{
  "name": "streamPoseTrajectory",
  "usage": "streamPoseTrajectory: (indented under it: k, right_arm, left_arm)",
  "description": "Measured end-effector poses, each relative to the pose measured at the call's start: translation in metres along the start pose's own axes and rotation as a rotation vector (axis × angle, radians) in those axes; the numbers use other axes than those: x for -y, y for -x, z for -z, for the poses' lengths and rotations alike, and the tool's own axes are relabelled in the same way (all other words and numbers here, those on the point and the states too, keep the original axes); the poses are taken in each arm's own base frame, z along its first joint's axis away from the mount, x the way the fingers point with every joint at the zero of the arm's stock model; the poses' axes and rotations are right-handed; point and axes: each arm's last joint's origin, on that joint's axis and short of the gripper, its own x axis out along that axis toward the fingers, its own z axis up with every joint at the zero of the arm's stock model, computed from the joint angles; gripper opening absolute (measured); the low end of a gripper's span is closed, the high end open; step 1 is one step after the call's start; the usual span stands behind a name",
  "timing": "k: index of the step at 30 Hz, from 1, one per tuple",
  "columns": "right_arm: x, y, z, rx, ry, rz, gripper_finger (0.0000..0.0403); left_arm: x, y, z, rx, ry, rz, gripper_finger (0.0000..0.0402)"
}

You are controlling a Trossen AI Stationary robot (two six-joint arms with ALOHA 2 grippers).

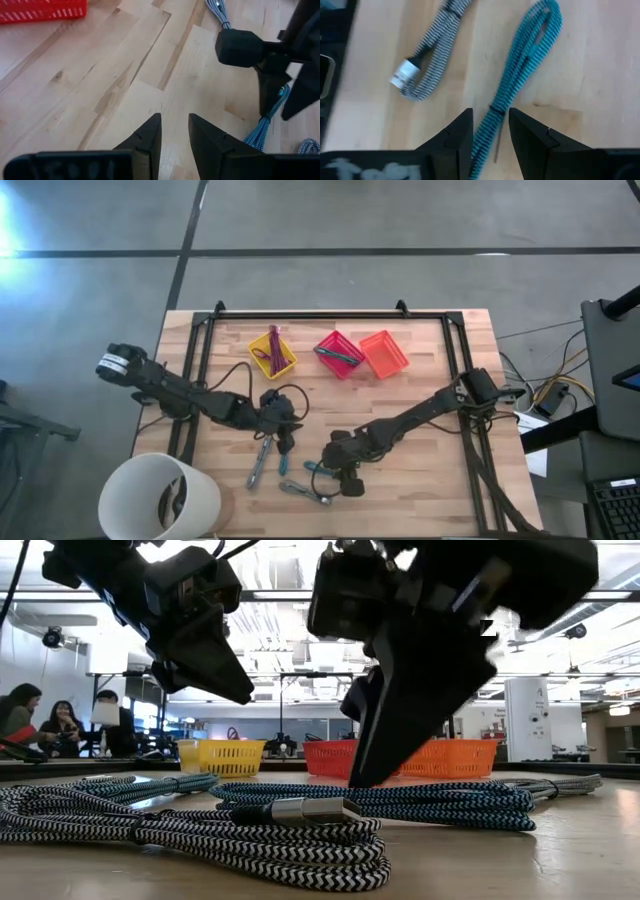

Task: Pick & Place USB Port
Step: Put the right black blue USB cable into the red bin

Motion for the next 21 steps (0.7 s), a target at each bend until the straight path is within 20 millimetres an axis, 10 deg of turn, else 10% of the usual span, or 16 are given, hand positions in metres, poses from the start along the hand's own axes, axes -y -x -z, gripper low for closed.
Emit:
streamPoseTrajectory:
  k: [21]
  right_arm:
    - [0.028,0.000,0.009,0.041,-0.006,0.034,0.0019]
  left_arm:
    - [0.000,0.000,0.000,0.001,-0.001,0.001,0.0096]
